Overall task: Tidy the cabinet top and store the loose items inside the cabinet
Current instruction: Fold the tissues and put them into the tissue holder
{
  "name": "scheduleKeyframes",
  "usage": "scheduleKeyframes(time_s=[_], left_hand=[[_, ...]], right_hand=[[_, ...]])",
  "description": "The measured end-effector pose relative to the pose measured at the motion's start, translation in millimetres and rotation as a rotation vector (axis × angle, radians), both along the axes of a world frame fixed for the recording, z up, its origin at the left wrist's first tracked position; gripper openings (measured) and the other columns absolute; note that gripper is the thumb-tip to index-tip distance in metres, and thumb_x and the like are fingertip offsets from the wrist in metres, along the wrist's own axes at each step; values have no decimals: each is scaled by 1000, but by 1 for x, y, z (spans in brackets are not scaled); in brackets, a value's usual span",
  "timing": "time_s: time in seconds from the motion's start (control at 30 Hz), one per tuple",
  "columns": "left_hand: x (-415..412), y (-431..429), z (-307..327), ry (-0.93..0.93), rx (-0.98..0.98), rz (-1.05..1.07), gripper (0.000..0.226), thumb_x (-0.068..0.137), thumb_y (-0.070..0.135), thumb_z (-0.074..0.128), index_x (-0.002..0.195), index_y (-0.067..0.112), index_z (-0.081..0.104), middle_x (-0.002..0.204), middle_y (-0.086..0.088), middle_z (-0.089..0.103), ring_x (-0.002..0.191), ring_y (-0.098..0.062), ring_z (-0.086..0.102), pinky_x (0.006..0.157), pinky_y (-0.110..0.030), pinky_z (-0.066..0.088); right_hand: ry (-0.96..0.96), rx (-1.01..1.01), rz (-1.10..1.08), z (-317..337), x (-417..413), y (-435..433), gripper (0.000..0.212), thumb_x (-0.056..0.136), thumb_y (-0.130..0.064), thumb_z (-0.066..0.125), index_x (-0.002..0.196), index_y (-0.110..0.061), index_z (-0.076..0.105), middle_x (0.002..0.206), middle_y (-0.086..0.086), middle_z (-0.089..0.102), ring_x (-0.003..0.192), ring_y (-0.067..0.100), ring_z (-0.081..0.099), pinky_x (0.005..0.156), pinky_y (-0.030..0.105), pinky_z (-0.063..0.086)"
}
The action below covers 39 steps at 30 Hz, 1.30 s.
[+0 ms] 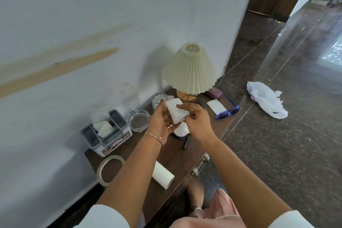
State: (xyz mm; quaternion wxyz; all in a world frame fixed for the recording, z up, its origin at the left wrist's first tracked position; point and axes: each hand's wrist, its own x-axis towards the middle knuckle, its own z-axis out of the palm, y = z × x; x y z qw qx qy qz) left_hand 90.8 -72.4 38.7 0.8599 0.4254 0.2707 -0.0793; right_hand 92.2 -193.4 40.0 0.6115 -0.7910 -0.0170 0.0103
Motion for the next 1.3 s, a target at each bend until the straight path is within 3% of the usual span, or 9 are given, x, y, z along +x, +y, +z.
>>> scheduleKeyframes(time_s=[0.17, 0.3, 0.5, 0.63, 0.77, 0.97, 1.1, 1.2, 1.3], left_hand=[[-16, 34, 0, 7, 140, 47, 22, 87, 14, 64, 107, 6, 62, 85, -8, 66, 71, -18, 63, 52, -24, 55], [-32, 69, -7, -30, 273, 70, 15, 86, 4, 62, 99, 11, 63, 93, -6, 69, 81, -19, 66, 63, -26, 56], [-53, 130, -16, -97, 449, 21, 21, 85, 2, 64, 104, 11, 65, 96, -6, 71, 86, -18, 70, 74, -30, 58], [-60, 166, -17, -147, 665, -68, 22, 80, -1, 69, 98, 11, 64, 94, -8, 69, 79, -14, 68, 74, -26, 56], [-66, 202, -21, -97, 943, -202, 26, 72, -1, 76, 89, 15, 64, 86, -5, 70, 83, -17, 68, 84, -33, 55], [-66, 232, -33, -27, 1264, -286, 46, 72, 6, 76, 115, 17, 64, 110, 1, 70, 99, -10, 65, 87, -20, 48], [-62, 238, -37, -23, 1294, -272, 48, 72, 10, 76, 117, 20, 62, 110, 4, 70, 97, -8, 65, 84, -15, 42], [-61, 240, -38, -45, 1308, -278, 46, 72, 8, 75, 115, 20, 62, 107, 5, 71, 97, -6, 64, 83, -14, 43], [-62, 241, -37, -72, 1322, -283, 49, 69, 10, 75, 115, 20, 63, 107, 4, 71, 100, -8, 64, 85, -17, 46]], right_hand=[[-32, -159, 182, 6, -16, 26, 48, 74, 9, 52, 109, -17, 72, 125, -3, 57, 117, 7, 50, 97, 18, 43], [-15, -118, 169, 4, -22, 56, 49, 78, -2, 61, 126, -14, 56, 125, 2, 55, 111, 15, 55, 94, 35, 50], [49, -213, 317, -14, -20, 106, 35, 89, -19, 63, 123, -14, 57, 113, 0, 66, 102, 15, 63, 88, 28, 51], [-16, -283, 314, -23, -17, 140, 22, 84, -12, 65, 106, -13, 63, 102, 3, 70, 91, 16, 65, 85, 34, 53], [-25, -259, 231, -31, -11, 165, 14, 84, -15, 65, 91, -25, 58, 90, -8, 66, 84, 10, 63, 76, 27, 50], [-22, -222, 172, -37, 2, 183, 18, 84, -11, 65, 87, -27, 57, 80, -15, 64, 80, 10, 64, 80, 31, 53], [-6, -207, 249, -40, 11, 193, 13, 84, -5, 63, 96, -12, 63, 92, 2, 70, 88, 18, 66, 82, 30, 52], [-38, -238, 348, -38, 13, 203, 19, 81, 4, 59, 90, -12, 63, 89, 1, 69, 85, 15, 65, 74, 19, 49], [-63, -241, 464, -36, 13, 212, 23, 77, 10, 56, 84, -12, 61, 91, 3, 69, 91, 20, 66, 82, 31, 54]])
